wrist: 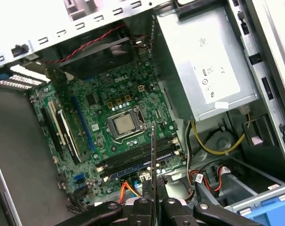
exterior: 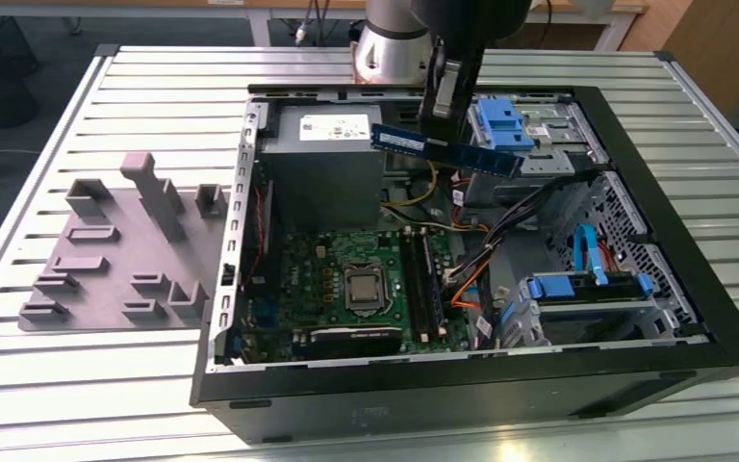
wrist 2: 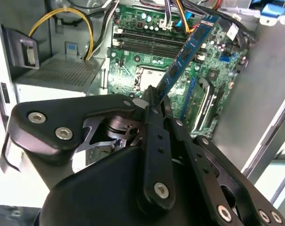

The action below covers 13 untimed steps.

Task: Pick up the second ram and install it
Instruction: 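Insert the second ram into the second slot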

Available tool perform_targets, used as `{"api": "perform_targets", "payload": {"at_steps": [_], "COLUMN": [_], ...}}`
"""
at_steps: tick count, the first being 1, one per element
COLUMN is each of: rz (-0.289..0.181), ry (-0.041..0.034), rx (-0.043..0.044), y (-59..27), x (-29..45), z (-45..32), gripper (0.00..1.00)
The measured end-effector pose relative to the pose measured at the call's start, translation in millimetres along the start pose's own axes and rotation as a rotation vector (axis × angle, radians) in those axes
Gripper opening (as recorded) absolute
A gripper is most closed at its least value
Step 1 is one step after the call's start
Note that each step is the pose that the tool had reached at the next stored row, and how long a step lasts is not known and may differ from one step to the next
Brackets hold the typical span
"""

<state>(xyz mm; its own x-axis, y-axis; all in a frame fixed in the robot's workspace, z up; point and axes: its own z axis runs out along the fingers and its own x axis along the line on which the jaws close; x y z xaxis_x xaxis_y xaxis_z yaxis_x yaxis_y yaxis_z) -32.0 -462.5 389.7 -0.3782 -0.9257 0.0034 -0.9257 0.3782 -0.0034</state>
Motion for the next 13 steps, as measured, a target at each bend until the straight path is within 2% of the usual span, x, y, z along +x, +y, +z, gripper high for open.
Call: {"api": "perform_targets", "payload": {"at_steps": [13], "rz": [0.193], "ry": [0.0015], "rx": [-0.0003], "y": [0.0], "x": [0.0], "z": [1.5], "gripper": [0.14]}}
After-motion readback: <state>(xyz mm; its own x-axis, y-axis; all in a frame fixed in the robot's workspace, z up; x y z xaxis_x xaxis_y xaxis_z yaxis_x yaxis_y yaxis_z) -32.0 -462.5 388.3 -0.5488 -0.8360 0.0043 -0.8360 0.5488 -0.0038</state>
